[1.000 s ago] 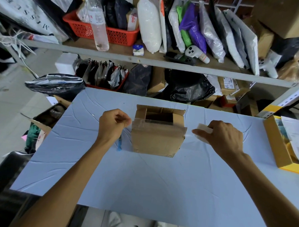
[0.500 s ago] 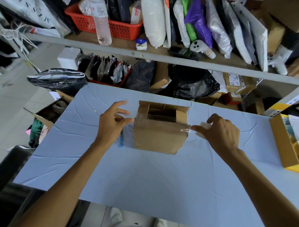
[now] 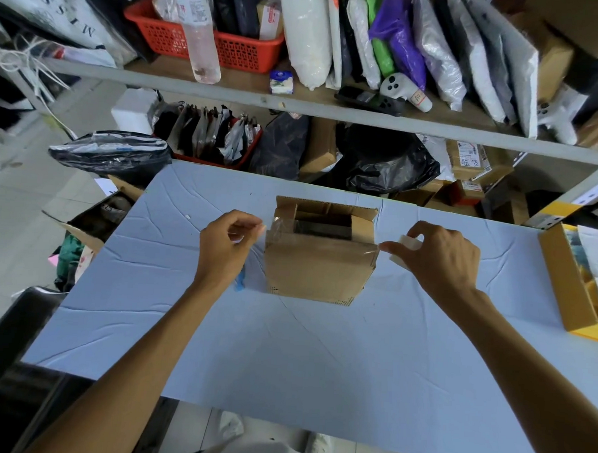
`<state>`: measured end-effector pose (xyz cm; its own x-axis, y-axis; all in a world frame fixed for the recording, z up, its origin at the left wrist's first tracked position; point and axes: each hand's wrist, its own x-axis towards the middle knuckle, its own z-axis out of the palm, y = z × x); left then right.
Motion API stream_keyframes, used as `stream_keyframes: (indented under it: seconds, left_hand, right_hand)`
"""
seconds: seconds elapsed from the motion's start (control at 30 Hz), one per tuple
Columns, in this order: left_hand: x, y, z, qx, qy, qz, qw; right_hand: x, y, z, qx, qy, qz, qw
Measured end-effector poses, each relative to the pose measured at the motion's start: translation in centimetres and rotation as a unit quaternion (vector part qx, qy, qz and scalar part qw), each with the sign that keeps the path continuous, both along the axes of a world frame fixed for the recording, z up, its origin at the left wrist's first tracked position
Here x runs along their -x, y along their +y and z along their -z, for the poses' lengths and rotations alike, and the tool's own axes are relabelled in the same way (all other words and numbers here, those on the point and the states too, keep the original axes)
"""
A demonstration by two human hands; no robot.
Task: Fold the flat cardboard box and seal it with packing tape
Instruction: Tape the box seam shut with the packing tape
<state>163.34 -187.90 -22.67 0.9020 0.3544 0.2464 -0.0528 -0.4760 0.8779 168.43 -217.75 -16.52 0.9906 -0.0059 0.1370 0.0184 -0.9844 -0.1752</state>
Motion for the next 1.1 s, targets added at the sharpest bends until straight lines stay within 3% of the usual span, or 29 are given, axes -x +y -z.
stream_keyframes:
  seconds: [0.43, 0.67, 1.1]
  left_hand:
    - [-1.1, -0.9, -0.1, 0.02, -0.018, -0.004, 1.0]
    - [-1.3, -0.9, -0.1, 0.07, 0.014, 0.031, 0.997]
    - [-2.2, -0.5, -0.7, 0.063, 0.065, 0.056, 0.994]
  right_hand:
    - [-0.2, 0.2, 0.2, 0.018, 0.009, 0.001, 1.0]
    - [-0.4, -0.3, 0.2, 0.005, 0.021, 0.0, 1.0]
    - [-2.1, -0.8, 1.0, 0.009, 0.037, 0.021, 0.999]
